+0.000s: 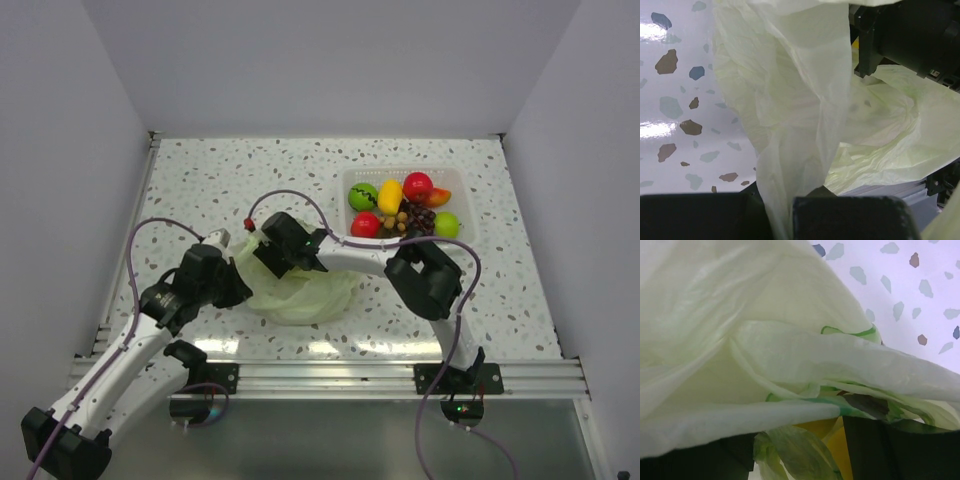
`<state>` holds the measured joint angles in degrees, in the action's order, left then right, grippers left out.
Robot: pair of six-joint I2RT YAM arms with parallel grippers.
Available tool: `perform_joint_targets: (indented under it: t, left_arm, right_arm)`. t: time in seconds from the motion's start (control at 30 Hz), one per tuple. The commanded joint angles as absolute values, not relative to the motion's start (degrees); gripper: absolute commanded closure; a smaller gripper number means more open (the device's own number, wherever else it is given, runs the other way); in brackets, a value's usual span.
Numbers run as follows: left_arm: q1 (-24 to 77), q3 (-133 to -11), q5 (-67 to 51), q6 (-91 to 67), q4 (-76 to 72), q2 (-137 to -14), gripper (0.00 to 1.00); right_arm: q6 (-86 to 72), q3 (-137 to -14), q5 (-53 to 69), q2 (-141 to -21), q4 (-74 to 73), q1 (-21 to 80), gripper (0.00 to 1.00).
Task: Untie the knot of the plastic bag and take out the fruit
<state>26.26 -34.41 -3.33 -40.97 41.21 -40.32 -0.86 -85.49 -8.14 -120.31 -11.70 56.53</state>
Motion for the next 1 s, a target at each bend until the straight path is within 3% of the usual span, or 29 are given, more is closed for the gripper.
perform_joint_targets:
  t: [0.0, 0.17, 0.4, 0.6, 0.83, 0.97]
  left_arm:
    - [26.02, -34.1, -1.76, -40.96, 38.85, -39.64, 1.0]
    - [26.02, -35.15, -0.36, -41.4, 39.55, -39.46, 1.0]
    - [26.02, -39.1, 4.74, -40.61, 43.5, -39.9, 1.0]
    - [26.02, -40.08, 6.15, -40.43, 44.91, -41.57, 1.0]
    - [26.02, -39.02, 5.97, -40.6, 45.7, -40.7, 1.0]
    - [26.02, -38.32, 6.15, -40.61, 46.4, -39.99, 1.0]
  right_arm:
    - [-0.7, -83.94, -4.31, -114.62, -6.59, 56.25, 0.6]
    - [-1.41, -78.07, 2.17, -107.25, -5.1, 56.34, 0.73]
    - [-1.23, -70.85, 13.77, -94.95, -6.23, 56.42, 0.73]
    - [-1.67, -72.15, 20.56, -87.99, -9.75, 56.42, 0.72]
    - [-4.83, -77.25, 15.92, -81.83, -6.33, 56.25, 0.71]
    - [-6.41, -78.75, 3.65, -79.28, -2.21, 55.55, 0.72]
